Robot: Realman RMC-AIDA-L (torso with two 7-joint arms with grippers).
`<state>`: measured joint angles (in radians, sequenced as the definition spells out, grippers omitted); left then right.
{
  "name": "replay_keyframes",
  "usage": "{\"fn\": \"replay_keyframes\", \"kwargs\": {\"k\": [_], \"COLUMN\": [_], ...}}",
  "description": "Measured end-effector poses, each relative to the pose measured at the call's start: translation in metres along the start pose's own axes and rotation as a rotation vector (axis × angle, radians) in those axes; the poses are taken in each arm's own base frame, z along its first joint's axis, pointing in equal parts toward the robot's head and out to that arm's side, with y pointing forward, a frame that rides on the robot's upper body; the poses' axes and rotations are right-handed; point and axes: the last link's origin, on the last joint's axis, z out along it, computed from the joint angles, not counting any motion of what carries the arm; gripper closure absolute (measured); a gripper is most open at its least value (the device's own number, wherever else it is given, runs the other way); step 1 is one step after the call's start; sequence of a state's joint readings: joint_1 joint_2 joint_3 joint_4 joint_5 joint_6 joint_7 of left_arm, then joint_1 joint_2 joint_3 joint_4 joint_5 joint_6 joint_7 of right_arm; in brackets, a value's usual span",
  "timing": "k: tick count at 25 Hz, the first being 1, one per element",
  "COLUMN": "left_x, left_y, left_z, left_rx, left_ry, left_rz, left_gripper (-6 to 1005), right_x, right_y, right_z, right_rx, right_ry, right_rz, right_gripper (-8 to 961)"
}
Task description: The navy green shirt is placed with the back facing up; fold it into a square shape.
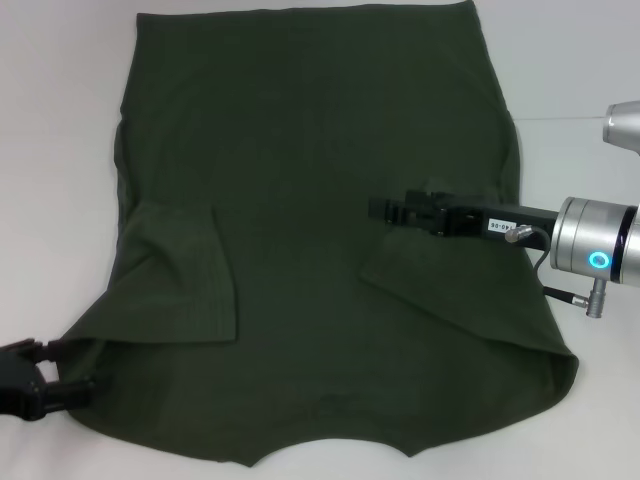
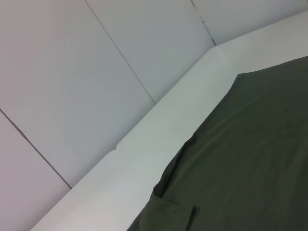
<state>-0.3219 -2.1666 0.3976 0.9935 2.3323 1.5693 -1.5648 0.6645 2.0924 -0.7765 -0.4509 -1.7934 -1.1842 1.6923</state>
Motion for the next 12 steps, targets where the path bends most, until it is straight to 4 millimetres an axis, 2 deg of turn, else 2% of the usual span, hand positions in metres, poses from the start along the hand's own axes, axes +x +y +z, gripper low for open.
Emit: {"fn": "replay_keyframes", "kwargs": {"k": [12], "left_x": [-0.0110], "left_y": [-0.0027], "left_z": [-0.0013], "left_rx": [0.022], "left_ry": [-0.066], "left_rz": [-0.002], "left_gripper": [153], "right_x": [-0.0017], "right_y": [-0.0015], "right_z": [0.0002], "right_rx": [0.010], "right_ry": [-0.002], "right_rz": [-0.004], "right_gripper": [13]}}
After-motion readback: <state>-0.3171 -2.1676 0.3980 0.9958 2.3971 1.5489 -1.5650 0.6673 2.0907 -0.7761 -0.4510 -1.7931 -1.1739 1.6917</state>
